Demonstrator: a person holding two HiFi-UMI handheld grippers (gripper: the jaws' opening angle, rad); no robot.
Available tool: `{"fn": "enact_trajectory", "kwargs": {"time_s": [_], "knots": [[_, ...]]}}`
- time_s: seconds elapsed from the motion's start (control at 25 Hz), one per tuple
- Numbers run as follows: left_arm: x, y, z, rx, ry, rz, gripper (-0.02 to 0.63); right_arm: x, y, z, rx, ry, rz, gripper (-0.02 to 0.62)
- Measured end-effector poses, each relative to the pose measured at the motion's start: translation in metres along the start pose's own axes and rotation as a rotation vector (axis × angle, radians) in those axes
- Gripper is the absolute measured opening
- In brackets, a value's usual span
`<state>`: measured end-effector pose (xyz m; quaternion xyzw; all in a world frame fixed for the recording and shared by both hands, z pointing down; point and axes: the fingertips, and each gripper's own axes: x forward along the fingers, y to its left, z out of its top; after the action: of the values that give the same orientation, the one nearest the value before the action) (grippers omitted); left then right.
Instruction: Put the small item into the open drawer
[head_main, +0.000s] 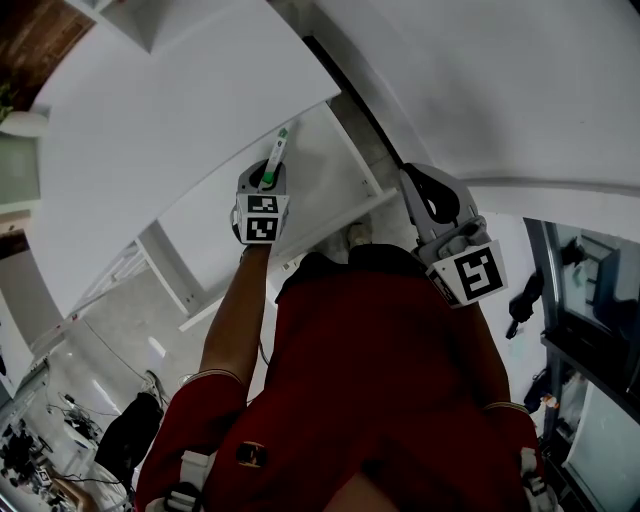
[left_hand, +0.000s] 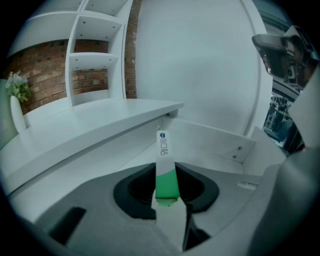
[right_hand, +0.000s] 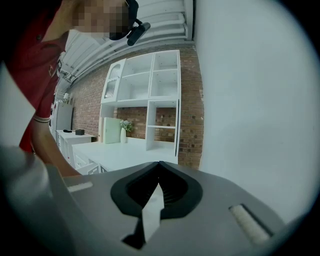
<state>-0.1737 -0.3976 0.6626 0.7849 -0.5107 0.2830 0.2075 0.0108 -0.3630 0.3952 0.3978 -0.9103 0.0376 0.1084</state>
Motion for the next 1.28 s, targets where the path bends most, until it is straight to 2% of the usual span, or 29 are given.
{"fn": "enact_trajectory", "kwargs": {"time_s": [0.4,0.6,0.8,1.04,1.28], "knots": [[0.006,0.005,-0.009,-0.009,0.034,0.037,0.103,0.001,-0.008,-0.006,0.015,-0.004,0.026,0.012],[0.002,0.004,-0.004,-0.01,0.022,0.041,0.156,-0.002,-0.01,-0.01,0.03,-0.019,0.041,0.012],[-0.013,-0.001,0.007,-0.01,-0.003,0.053,0.17,-0.004,-0.01,-0.007,0.041,-0.036,0.066,0.012],[-0.051,-0.013,0.038,-0.018,-0.097,0.068,0.17,-0.001,0.002,-0.002,0.069,-0.086,0.144,0.012],[-0.103,-0.039,0.085,-0.071,-0.258,0.053,0.155,0.007,0.026,0.004,0.085,-0.11,0.245,0.012]]}}
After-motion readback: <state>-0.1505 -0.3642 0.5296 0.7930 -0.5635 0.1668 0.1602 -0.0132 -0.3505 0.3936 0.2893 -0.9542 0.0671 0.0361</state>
